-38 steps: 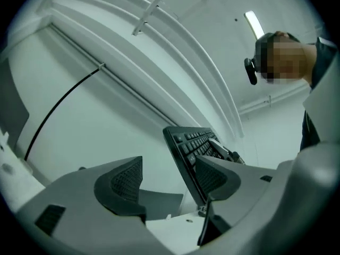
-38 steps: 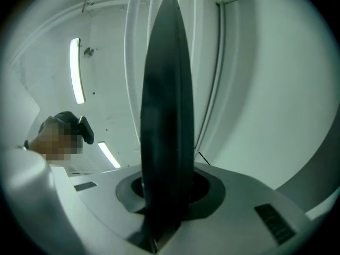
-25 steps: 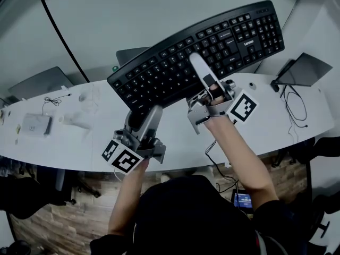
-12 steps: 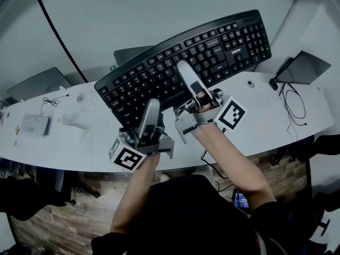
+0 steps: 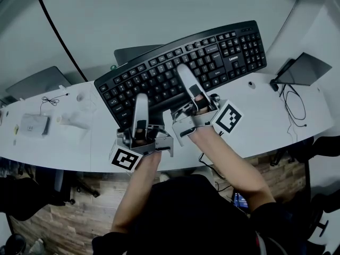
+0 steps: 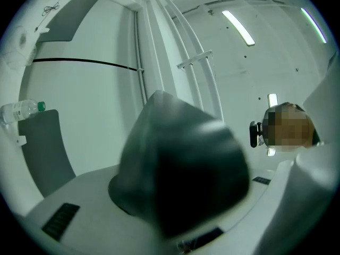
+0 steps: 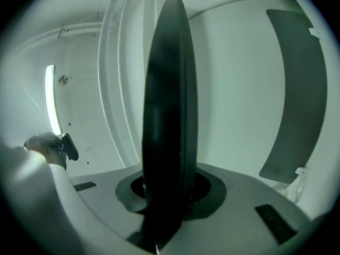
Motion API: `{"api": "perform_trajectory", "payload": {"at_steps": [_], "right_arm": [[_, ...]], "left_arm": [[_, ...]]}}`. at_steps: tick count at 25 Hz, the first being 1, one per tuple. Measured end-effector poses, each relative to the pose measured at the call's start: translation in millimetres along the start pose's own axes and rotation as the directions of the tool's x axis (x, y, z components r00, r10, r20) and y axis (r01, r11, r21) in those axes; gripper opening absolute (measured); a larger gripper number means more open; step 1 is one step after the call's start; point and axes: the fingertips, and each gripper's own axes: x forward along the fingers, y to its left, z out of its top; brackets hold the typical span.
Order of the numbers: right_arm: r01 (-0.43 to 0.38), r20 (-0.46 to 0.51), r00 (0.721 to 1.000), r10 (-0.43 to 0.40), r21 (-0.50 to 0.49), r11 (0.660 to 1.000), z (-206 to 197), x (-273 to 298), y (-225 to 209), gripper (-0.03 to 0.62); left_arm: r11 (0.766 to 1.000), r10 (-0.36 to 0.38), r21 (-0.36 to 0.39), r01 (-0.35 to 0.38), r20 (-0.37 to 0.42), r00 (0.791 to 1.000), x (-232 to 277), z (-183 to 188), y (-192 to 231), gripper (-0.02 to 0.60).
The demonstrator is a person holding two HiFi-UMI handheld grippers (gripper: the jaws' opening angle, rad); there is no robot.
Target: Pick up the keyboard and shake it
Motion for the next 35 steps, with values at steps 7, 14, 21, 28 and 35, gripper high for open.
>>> {"api": "perform_trajectory", "payload": {"at_steps": [7, 14, 21, 28, 35], "right_arm": [[0.001, 0.004, 1.0, -0.001, -0.002, 1.0, -10, 3, -11, 0.092], [-0.046, -0.06, 0.997, 0.046, 0.002, 0.999, -20, 7, -16, 0.092], [-0.06, -0.122, 0.991, 0.055, -0.037, 0.998, -22, 5, -13, 0.092], [-0.031, -0.143, 0.989, 0.024, -0.047, 0.998, -9, -6, -21, 0.1], [-0.024, -0.075, 0.997, 0.022, -0.026, 0.999, 22, -20, -29, 0.103]], "left_arm": [[0.995, 0.058, -0.082, -0.057, 0.011, 0.998, -5, 8, 17, 0.135], [0.99, 0.093, -0.103, -0.093, 0.001, 0.996, 1, 17, 27, 0.103], [0.983, 0.094, -0.156, -0.092, 0.01, 0.995, 3, 19, 29, 0.095], [0.981, 0.101, -0.165, -0.098, 0.006, 0.995, 3, 24, 30, 0.095], [0.977, 0.108, -0.188, -0.102, 0.02, 0.994, -1, 29, 31, 0.095]]}}
